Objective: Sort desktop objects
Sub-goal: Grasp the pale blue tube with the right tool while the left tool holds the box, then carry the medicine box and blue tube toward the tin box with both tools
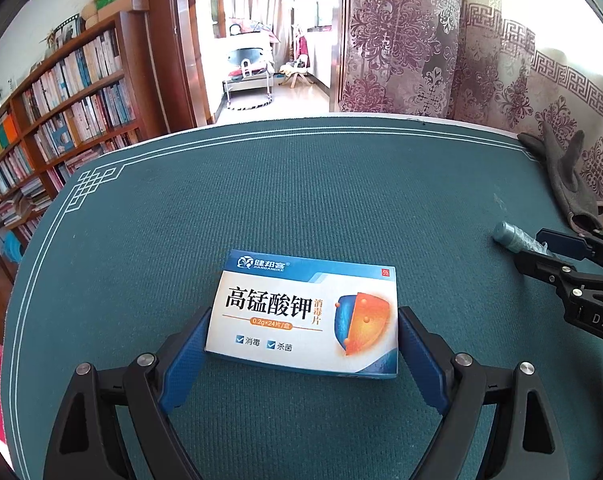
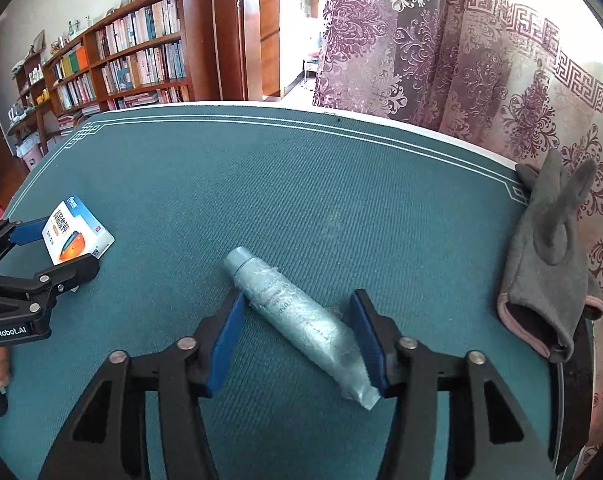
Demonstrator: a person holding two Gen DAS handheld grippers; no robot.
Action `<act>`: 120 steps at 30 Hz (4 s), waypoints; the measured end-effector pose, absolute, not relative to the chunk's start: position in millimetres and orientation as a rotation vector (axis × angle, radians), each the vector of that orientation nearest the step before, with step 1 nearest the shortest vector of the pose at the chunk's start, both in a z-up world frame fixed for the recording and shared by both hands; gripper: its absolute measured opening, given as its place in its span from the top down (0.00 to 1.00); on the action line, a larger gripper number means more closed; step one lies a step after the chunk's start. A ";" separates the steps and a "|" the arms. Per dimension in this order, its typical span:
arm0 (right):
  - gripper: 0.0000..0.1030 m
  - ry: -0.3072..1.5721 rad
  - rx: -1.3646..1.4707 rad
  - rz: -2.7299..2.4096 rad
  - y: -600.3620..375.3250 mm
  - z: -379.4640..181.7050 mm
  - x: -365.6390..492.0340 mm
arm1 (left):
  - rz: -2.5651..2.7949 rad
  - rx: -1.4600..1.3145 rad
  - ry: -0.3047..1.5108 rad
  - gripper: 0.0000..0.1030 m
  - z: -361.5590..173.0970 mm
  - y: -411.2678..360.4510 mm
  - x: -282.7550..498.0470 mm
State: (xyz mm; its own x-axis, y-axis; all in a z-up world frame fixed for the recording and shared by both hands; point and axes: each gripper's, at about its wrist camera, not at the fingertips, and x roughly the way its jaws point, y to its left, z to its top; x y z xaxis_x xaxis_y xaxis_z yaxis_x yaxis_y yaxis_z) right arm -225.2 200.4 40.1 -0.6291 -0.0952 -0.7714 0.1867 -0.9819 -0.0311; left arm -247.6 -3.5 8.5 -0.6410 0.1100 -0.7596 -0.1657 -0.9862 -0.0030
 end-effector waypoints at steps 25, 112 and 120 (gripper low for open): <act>0.76 -0.245 1.245 -2.614 200.7 58.1 -140.7 | 2.696 -1.233 0.103 0.13 10.2 8.3 -239.9; 0.76 -0.637 0.927 -2.901 333.8 108.9 121.5 | 2.404 -1.065 0.317 0.16 71.0 169.0 -19.9; 0.76 -0.789 0.915 -3.040 405.0 101.4 169.9 | 2.288 -0.961 0.407 0.16 88.5 242.3 18.3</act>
